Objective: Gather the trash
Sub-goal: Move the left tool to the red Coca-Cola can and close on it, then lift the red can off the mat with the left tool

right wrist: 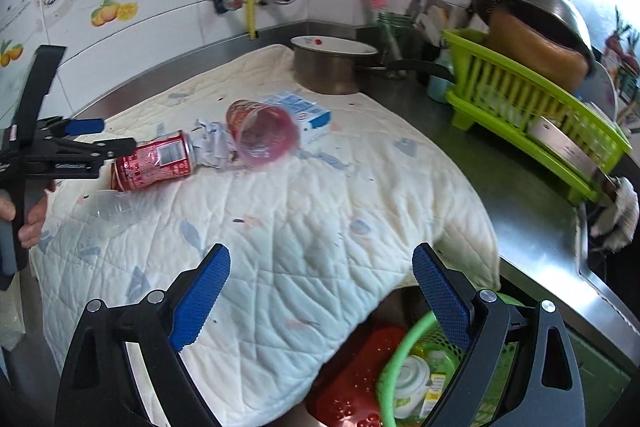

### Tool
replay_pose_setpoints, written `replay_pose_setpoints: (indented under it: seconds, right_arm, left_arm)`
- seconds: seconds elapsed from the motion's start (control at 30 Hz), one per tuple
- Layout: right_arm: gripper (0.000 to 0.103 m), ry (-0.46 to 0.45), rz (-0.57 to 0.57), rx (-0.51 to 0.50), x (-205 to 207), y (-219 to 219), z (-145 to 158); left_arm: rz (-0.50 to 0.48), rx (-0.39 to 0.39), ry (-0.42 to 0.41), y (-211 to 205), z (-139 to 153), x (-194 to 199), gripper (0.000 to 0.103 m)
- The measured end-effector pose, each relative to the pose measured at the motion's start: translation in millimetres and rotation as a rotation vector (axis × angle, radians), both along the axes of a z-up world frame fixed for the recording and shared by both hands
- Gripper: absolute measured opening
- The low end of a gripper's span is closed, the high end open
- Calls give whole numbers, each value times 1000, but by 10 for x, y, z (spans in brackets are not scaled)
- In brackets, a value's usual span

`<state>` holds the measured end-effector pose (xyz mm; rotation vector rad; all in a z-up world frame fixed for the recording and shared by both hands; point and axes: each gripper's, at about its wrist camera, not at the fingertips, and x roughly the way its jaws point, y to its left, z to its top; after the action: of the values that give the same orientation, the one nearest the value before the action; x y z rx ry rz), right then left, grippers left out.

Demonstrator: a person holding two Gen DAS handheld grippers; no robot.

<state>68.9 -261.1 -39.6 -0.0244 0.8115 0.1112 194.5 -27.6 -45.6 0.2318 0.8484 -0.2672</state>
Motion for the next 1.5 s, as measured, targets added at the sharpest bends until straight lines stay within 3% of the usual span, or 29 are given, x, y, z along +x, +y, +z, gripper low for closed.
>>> replay_pose_setpoints:
  seconds: [0.5, 0.87, 1.07, 1.3, 1.5]
  right_arm:
    - [90, 24, 54, -29, 321, 275, -44]
    - [90, 44, 70, -38, 373, 384, -112]
    - [90, 47, 71, -32, 359, 391, -114]
    - [90, 48, 80, -20, 310, 432, -115]
    - [90, 55, 141, 24, 306, 618, -116]
  left_arm:
    - [-180, 97, 114, -147, -433, 377, 92]
    - [-222, 168, 137, -202, -609, 493, 73]
    - [-226, 181, 105, -213, -620, 465, 70]
    - [-192, 135, 67, -134, -455, 367, 69]
    - [-131, 49, 21, 57, -146, 250, 69]
